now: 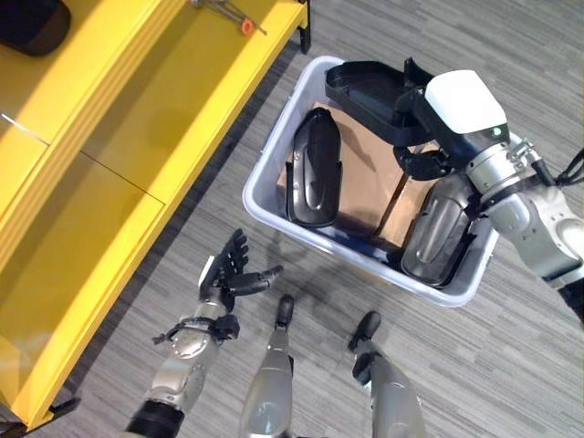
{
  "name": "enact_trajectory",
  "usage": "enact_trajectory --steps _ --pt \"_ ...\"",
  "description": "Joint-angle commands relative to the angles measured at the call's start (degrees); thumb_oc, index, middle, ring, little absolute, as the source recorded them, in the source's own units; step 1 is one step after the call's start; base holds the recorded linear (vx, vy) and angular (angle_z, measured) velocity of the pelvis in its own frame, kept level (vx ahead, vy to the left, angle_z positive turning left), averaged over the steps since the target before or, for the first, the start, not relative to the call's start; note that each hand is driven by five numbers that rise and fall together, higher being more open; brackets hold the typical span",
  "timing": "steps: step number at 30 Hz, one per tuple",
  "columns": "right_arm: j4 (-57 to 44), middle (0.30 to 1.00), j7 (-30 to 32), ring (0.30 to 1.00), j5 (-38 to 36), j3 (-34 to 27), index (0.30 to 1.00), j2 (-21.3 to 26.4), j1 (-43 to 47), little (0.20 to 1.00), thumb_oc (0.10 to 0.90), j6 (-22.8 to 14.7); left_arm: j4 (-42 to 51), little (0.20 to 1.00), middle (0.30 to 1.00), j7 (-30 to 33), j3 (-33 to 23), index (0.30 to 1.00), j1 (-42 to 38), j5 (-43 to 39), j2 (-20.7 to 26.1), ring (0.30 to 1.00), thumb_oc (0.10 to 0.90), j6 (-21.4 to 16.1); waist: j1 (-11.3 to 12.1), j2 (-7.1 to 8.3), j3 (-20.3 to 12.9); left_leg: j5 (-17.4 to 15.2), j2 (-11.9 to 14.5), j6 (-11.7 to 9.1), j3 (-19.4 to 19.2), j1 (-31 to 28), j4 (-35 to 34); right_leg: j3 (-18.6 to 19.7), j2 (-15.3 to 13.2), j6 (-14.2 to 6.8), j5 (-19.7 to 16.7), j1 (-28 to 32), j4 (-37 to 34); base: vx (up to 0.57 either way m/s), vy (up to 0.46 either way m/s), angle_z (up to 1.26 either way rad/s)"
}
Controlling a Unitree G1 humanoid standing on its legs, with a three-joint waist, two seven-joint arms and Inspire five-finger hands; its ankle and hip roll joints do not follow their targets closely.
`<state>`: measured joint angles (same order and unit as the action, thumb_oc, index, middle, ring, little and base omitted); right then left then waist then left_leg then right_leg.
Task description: Move parts from the plastic box to the shelf.
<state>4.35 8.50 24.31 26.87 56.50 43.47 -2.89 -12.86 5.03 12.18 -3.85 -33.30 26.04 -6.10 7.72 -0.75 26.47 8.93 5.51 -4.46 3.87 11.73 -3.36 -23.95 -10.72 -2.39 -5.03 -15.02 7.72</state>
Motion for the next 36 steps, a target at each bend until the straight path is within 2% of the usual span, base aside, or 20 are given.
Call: enact_trajectory --steps 1,4,6,12,14,18,22,23,24,25,26,27,28,31,32,34,36 --pt "-4.1 0.3 2.73 0.3 -0.41 -3.7 0.3 -2.42 0.95 0.3 0.4 -2.82 1.93 1.0 1.0 -2.39 0.74 1.0 3.63 1.81 2.65 1.0 0.9 -2.71 -1.66 3.45 -12.44 -3.24 1.7 -0.81 -3.67 -3.79 -1.64 4.72 -3.83 -6.75 0.62 5.61 -2.93 0.06 0.038 -0.09" --pt "-4.87 0.3 2.15 0.3 -0.54 -4.86 0.3 -3.85 -1.6 0.3 0.4 -3.02 2.06 1.0 1.0 -2.53 0.3 1.0 4.51 2.27 2.89 1.0 0.9 -2.58 -2.14 3.41 -14.02 -3.88 1.85 -0.46 -4.14 -5.46 -1.64 5.21 -3.97 -6.87 1.13 6.67 -2.52 0.04 0.017 -0.11" --pt "-5.66 0.3 0.64 0.3 -1.04 -5.38 0.3 -5.4 -3.7 0.3 0.4 -3.3 1.9 1.0 1.0 -2.71 -1.03 1.0 6.02 2.76 2.73 1.0 0.9 -2.03 -2.79 3.22 -16.84 -5.0 2.21 0.22 -4.63 -8.64 -1.64 6.43 -3.73 -6.63 2.63 8.11 -0.67 0.07 0.001 -0.12" --pt "-4.8 0.3 -0.01 0.3 -0.75 -5.04 0.3 -6.78 -4.63 0.3 0.4 -3.39 1.77 1.0 1.0 -2.73 -2.57 1.0 8.1 2.51 1.71 1.0 0.9 -1.81 -2.55 3.14 -18.95 -5.43 3.71 -0.13 -5.11 -11.8 -1.64 7.48 -2.22 -5.92 4.51 10.79 -0.61 0.04 -0.086 -0.18" --pt "-3.74 0.3 0.68 0.3 -1.69 -3.68 0.3 -8.98 -2.39 0.3 0.4 -3.57 1.67 1.0 1.0 -2.34 -3.87 1.0 9.98 1.97 0.56 1.0 0.9 -1.67 -1.6 3.34 -20.74 -4.36 5.97 -1.17 -5.53 -13.04 -1.64 7.74 0.66 -4.76 5.81 12.8 -2.29 0.02 -0.241 -0.08" --pt "-2.72 0.3 1.94 0.3 -1.83 -1.8 0.3 -9.71 1.01 0.3 0.4 -3.86 1.58 1.0 1.0 -1.77 -4.82 1.0 11.2 1.28 -0.23 1.0 0.9 -1.71 -0.52 3.2 -20.62 -2.8 7.86 -2.27 -5.21 -12.5 -0.57 7.84 3.06 -3.39 6.12 13.93 -4.2 -0.04 -0.171 -0.09" --pt "-1.87 0.3 3.52 0.3 -1.82 -0.61 0.3 -8.83 4.9 0.3 0.4 -3.91 0.87 1.0 1.0 -1.28 -4.58 1.0 11.22 0.56 -1.06 1.0 0.9 -1.61 1.06 2.4 -19.67 2.78 9.11 -4.84 -2.96 -9.6 -1.21 5.25 5.04 -2.09 5.8 14.93 -7.13 -0.1 -0.151 0.02" --pt "-1.81 0.3 3.94 0.3 -1.62 -0.79 0.3 -8.08 5.67 0.3 0.4 -3.73 0.37 1.0 1.0 -0.94 -4.22 1.0 10.34 0.51 -0.93 1.0 0.9 -1.62 1.06 2.25 -19.23 4.66 9.23 -4.97 -4.03 -7.42 -1.09 3.57 4.6 -1.94 5.65 14.74 -7.43 -0.21 -0.073 0.33" --pt "-1.93 0.3 4.42 0.3 -1.18 -1.27 0.3 -7.05 5.17 0.3 0.4 -3.49 -0.41 1.0 1.0 -0.66 -3.83 1.0 9.52 0.55 -1.12 1.0 0.9 -1.59 -0.01 2.38 -18.81 5.63 10.0 -4.45 -8.93 -5.59 0.39 1.57 3.85 -1.67 5.5 14.23 -7.41 -0.22 -0.041 0.67" --pt "-2.12 0.3 4.8 0.3 -0.8 -1.65 0.3 -6.45 4.14 0.3 0.4 -3.13 -0.86 1.0 1.0 -0.68 -3.79 1.0 9.28 0.5 -1.31 1.0 0.9 -1.51 -0.93 2.57 -18.74 5.11 11.1 -3.81 -13.78 -5.43 1.53 0.14 3.23 -1.55 5.67 13.96 -7.42 -0.13 -0.04 1.4" --pt "-2.74 0.3 5.26 0.3 -0.27 -2.48 0.3 -6.14 2.83 0.3 0.4 -3.03 -1.38 1.0 1.0 -0.79 -3.54 1.0 8.89 0.65 -1.6 1.0 0.9 -1.36 -2.05 2.66 -18.75 4.21 12.89 -4.68 -17.98 -6.26 2.58 -0.48 3.02 -1.84 6.18 14.31 -8.04 -0.08 -0.034 1.75" --pt "-3.02 0.3 5.73 0.3 0.16 -3.0 0.3 -5.91 2.08 0.3 0.4 -2.79 -1.29 1.0 1.0 -0.9 -3.44 1.0 8.8 0.84 -1.89 1.0 0.9 -1.36 -2.26 2.55 -18.59 4.28 13.78 -5.04 -19.03 -6.59 3.43 -1.16 2.88 -1.83 5.87 14.36 -8.63 -0.03 -0.034 1.46" --pt "-3.15 0.3 5.73 0.3 0.22 -3.16 0.3 -5.86 1.87 0.3 0.4 -2.76 -1.28 1.0 1.0 -0.89 -3.36 1.0 8.8 0.87 -1.87 1.0 0.9 -1.35 -2.2 2.5 -18.56 4.22 13.88 -5.11 -18.96 -6.57 3.56 -1.21 2.99 -1.8 5.81 14.49 -8.78 -0.06 0.015 0.77" --pt "-4.26 0.3 5.72 0.3 -0.13 -5.49 0.3 -6.5 -2.04 0.3 0.4 -2.55 -0.59 1.0 1.0 -1.26 -3.93 1.0 9.1 1.3 -2.71 1.0 0.9 -1.43 -2.53 1.76 -18.52 4.21 16.88 -6.2 -18.17 -9.07 5.47 -3.02 1.76 -2.41 4.58 15.81 -9.56 -0.02 0.076 0.46" --pt "-4.38 0.3 5.67 0.3 -0.14 -5.62 0.3 -6.45 -2.23 0.3 0.4 -2.54 -0.55 1.0 1.0 -1.26 -3.87 1.0 9.15 1.31 -2.7 1.0 0.9 -1.4 -2.56 1.73 -18.5 4.27 16.88 -6.21 -18.11 -9.18 5.34 -3.12 1.77 -2.44 4.6 15.91 -9.54 0.01 0.154 0.48" --pt "-4.34 0.3 5.45 0.3 -0.63 -7.47 0.3 -6.31 -4.83 0.3 0.4 -2.32 -0.74 1.0 1.0 -1.65 -3.92 1.0 9.07 1.69 -3.43 1.0 0.9 -1.14 -3.8 0.33 -19.79 2.96 16.9 -6.19 -22.15 -12.33 -0.21 -5.58 0.21 -3.74 3.69 16.4 -9.6 0.0 0.219 0.74" --pt "-4.73 0.3 5.24 0.3 -0.63 -8.8 0.3 -6.48 -6.17 0.3 0.4 -2.13 -0.71 1.0 1.0 -1.82 -3.9 1.0 9.12 1.89 -3.73 1.0 0.9 -1.16 -3.75 -0.27 -20.57 1.58 15.67 -5.74 -21.43 -12.37 -1.2 -6.13 -0.99 -4.37 2.85 16.54 -9.32 0.07 0.296 1.01"
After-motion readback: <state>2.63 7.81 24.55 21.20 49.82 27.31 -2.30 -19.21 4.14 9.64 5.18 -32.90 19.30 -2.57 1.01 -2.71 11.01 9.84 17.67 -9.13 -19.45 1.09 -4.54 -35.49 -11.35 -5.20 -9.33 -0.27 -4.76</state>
